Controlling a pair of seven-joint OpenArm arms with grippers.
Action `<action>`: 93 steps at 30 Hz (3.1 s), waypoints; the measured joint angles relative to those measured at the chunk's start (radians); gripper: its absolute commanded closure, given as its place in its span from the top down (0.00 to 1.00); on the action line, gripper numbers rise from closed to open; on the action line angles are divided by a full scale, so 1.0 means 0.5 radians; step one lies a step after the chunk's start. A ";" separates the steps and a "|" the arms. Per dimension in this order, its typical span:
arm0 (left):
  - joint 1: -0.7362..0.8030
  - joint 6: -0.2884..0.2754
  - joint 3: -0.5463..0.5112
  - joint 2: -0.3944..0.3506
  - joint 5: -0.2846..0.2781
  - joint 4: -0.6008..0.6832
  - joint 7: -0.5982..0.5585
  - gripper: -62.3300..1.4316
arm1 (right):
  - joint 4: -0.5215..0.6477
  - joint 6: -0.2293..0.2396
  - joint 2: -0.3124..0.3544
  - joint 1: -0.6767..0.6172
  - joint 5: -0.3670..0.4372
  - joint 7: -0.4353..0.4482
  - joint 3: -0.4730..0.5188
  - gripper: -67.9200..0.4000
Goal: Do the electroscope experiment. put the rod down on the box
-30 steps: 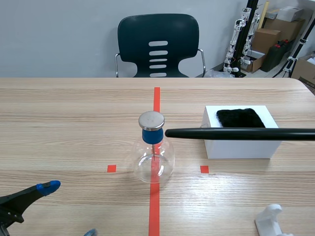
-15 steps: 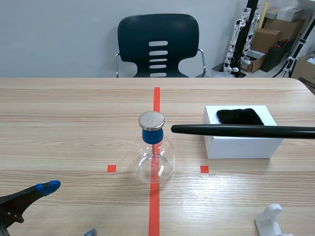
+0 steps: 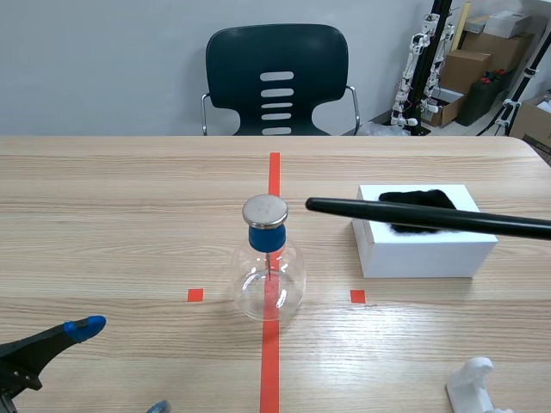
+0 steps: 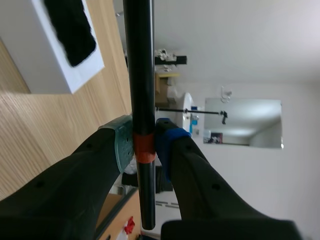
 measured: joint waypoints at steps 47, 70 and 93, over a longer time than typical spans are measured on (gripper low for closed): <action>0.000 0.000 0.000 0.000 -0.001 0.000 0.001 1.00 | -0.202 1.946 0.765 1.054 0.400 -1.296 -1.009 0.02; 0.000 0.000 0.000 0.000 -0.001 0.000 0.001 1.00 | -0.586 1.945 0.882 1.402 0.893 -1.807 -1.560 0.02; 0.000 0.000 0.000 0.000 -0.001 0.000 0.000 1.00 | -0.789 1.943 0.880 1.611 1.159 -1.967 -1.759 0.02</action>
